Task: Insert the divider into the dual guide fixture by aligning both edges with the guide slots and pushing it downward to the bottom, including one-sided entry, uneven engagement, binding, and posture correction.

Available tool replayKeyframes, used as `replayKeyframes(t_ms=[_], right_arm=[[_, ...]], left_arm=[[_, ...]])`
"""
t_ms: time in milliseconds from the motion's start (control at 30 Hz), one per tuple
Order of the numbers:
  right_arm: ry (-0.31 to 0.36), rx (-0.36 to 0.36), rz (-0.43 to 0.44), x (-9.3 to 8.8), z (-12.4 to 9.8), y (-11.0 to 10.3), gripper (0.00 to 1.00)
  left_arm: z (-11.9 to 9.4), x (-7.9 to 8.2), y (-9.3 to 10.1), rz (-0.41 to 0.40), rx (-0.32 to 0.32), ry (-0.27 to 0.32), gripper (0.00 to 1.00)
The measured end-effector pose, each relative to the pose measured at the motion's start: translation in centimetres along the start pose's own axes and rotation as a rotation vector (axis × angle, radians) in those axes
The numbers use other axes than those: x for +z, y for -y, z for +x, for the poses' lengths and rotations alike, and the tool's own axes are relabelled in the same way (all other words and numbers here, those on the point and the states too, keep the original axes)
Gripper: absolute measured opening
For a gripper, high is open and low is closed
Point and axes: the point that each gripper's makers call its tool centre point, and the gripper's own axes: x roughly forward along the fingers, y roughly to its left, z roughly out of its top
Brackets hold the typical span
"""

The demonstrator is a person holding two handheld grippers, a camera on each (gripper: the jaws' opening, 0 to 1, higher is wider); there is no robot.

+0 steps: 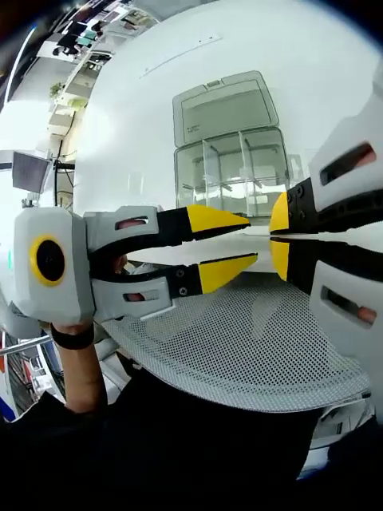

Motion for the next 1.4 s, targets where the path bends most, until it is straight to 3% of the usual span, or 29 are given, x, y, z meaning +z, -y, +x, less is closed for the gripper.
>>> replayKeyframes(t_ms=[133, 433, 733, 933, 1067, 1267, 1400], right_arm=[[-0.039, -0.016, 0.017, -0.2, -0.5, 0.5, 0.00], [-0.123, -0.060, -0.022, 0.4, -1.2, 2.8, 0.00], [-0.230, -0.069, -0.056, -0.1, -1.3, 5.1, 0.00], [-0.297, -0.073, -0.093, -0.5, -0.9, 5.9, 0.00], [-0.329, -0.072, -0.131, -0.6, -0.7, 6.5, 0.00], [-0.359, -0.069, -0.139, -0.9, 0.2, 7.1, 0.00], [-0.369, -0.057, -0.142, -0.9, 0.6, 7.3, 0.00]], left_arm=[[-0.6, -0.5, 0.3, -0.025, 0.004, 0.009, 0.20], [-2.6, -1.8, -0.6, -0.069, 0.094, 0.048, 0.27], [-3.4, -2.7, -1.5, -0.106, 0.150, 0.083, 0.36], [-3.5, -3.3, -1.9, -0.130, 0.164, 0.098, 0.36], [-3.5, -3.0, -2.2, -0.156, 0.177, 0.163, 0.43], [-3.5, -2.6, -2.2, -0.145, 0.183, 0.207, 0.52], [-3.4, -2.6, -2.4, -0.133, 0.191, 0.201, 0.58]])
